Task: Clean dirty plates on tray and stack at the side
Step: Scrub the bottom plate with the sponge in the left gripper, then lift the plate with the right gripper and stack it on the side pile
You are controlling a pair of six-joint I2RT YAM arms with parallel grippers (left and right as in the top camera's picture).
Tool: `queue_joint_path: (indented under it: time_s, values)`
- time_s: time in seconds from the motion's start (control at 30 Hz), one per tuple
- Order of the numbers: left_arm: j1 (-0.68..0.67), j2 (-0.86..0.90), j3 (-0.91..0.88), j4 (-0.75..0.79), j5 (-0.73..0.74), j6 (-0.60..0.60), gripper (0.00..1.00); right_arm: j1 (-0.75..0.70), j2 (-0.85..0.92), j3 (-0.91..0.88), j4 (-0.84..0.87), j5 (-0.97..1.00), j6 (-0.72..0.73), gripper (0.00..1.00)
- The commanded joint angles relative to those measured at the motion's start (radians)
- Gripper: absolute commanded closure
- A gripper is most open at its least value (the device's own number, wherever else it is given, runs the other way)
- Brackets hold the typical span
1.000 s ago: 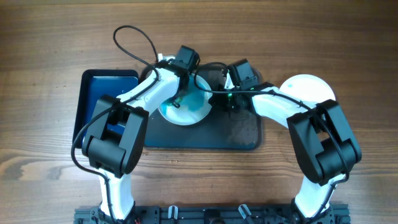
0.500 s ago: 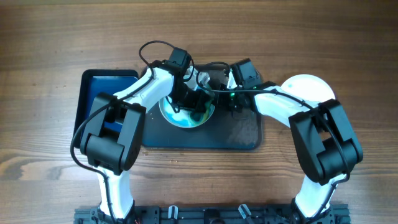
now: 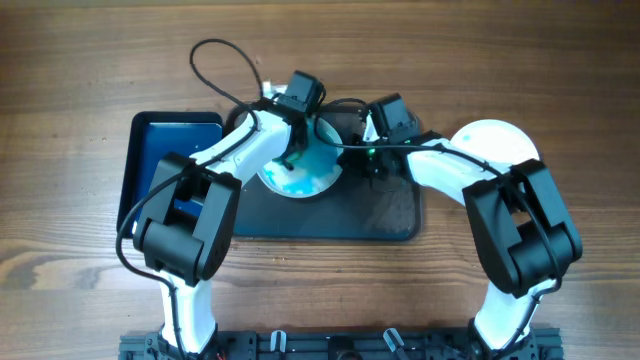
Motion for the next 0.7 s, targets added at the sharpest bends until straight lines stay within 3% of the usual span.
queue_joint_path:
  time_s: [0.0, 0.07, 0.2, 0.5, 0.67]
  values:
    - [0.037, 0.042, -0.027, -0.135, -0.259, -0.179, 0.96, -0.006, 0.016, -0.008, -0.017, -0.006, -0.002, 0.96]
    - [0.037, 0.042, -0.026, -0.178, -0.164, -0.177, 0.96, -0.006, 0.016, -0.008, -0.021, -0.006, -0.002, 0.96]
    - [0.037, 0.04, -0.019, -0.288, 0.187, -0.016, 0.96, -0.006, 0.016, -0.008, -0.021, -0.005, 0.001, 0.96]
    - [0.163, -0.08, 0.286, -0.382, 0.285, -0.017, 0.96, -0.006, 0.016, -0.008, -0.04, -0.001, 0.001, 0.96]
    - [0.264, -0.096, 0.321, -0.414, 0.29, -0.017, 0.96, -0.006, 0.003, -0.007, -0.052, -0.002, -0.001, 0.96]
